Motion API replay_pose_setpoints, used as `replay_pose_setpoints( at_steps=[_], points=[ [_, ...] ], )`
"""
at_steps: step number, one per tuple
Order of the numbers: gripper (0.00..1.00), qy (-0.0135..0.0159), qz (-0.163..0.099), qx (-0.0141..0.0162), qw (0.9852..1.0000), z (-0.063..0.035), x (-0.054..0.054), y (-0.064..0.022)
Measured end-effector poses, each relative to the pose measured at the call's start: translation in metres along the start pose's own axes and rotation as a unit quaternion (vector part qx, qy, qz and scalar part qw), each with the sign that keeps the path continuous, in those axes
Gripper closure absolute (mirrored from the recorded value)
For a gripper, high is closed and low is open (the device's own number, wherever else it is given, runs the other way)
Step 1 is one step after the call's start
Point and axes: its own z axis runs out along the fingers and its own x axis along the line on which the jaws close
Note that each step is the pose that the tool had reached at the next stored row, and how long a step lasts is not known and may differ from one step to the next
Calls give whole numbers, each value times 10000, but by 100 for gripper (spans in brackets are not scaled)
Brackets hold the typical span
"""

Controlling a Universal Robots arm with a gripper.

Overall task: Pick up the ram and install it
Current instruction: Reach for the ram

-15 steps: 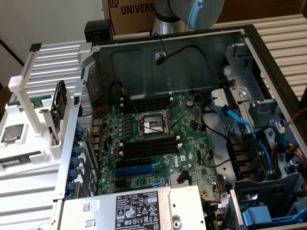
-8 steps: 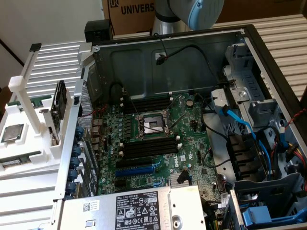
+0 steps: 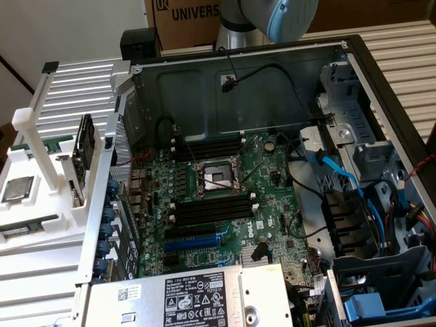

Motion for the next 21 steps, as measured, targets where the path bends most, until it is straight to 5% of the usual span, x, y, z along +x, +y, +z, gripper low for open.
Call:
replay_pose_setpoints(
  at_steps=[21],
  points=[
    [90,-89,-723,-29,9973,286,190,-3]
  ],
)
